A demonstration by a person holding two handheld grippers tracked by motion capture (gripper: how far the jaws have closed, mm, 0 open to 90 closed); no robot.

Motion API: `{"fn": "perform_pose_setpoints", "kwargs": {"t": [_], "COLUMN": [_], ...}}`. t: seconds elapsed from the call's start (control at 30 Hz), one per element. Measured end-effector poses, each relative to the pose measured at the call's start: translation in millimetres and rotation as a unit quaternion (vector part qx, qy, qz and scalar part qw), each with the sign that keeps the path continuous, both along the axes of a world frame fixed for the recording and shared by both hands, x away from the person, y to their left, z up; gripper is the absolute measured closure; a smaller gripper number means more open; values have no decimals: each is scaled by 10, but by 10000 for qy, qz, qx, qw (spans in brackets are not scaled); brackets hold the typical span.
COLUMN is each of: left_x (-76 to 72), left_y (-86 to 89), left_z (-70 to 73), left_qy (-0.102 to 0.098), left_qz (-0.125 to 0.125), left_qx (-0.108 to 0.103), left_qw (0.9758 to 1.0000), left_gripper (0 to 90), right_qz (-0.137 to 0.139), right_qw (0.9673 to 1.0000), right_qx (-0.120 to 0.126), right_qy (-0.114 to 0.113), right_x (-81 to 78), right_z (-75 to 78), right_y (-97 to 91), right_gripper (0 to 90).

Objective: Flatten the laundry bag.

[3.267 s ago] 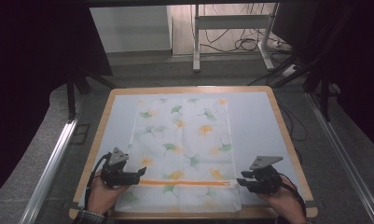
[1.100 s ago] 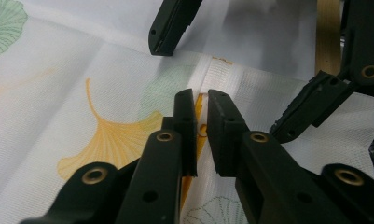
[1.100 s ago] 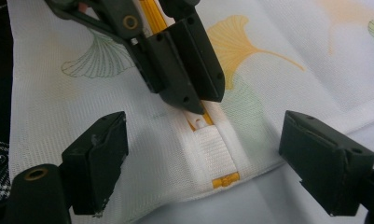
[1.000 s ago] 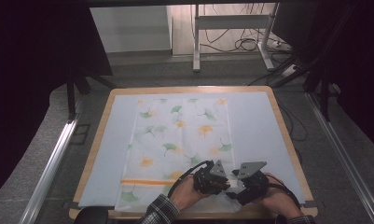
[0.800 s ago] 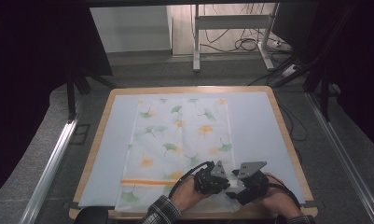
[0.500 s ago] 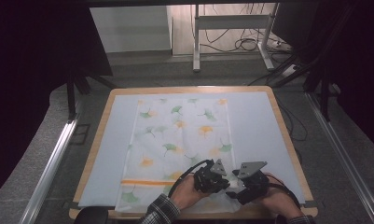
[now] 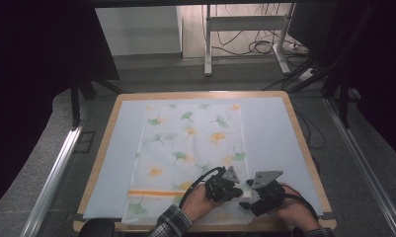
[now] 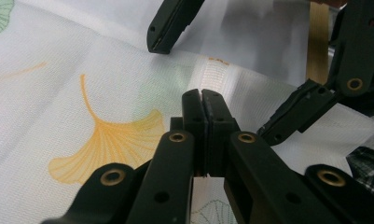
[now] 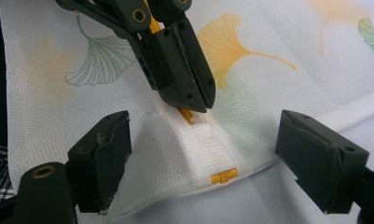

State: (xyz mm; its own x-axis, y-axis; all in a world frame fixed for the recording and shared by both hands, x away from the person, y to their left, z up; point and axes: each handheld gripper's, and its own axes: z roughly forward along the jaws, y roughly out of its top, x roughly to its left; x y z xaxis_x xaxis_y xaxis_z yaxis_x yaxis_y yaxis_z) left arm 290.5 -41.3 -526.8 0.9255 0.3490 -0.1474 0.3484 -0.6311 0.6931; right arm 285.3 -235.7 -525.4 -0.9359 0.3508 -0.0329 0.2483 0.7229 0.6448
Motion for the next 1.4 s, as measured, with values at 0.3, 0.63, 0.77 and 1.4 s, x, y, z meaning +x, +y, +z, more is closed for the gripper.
{"fn": "perform_pose_setpoints", "kwargs": {"t": [0.3, 0.63, 0.77, 1.4], "left_x": [8, 4, -3, 41], "left_y": [42, 120, 160, 75], "left_z": [34, 33, 44, 3], "left_qy": [-167, -189, -190, -69], "left_qz": [-75, -82, -79, -63], "left_qx": [172, 244, 284, -55], "left_qw": [9997, 9995, 9994, 9999], "left_gripper": [900, 900, 900, 850], "right_qz": [-140, -227, -259, -157], "right_qw": [9999, 9997, 9997, 9997], "right_qx": [21, -23, -33, -136], "right_qy": [7, -12, -7, 135], "right_x": [0, -2, -4, -13], "right_z": [10, 23, 28, 78], "right_y": [-6, 2, 3, 31], "right_gripper": [247, 281, 299, 432]}}
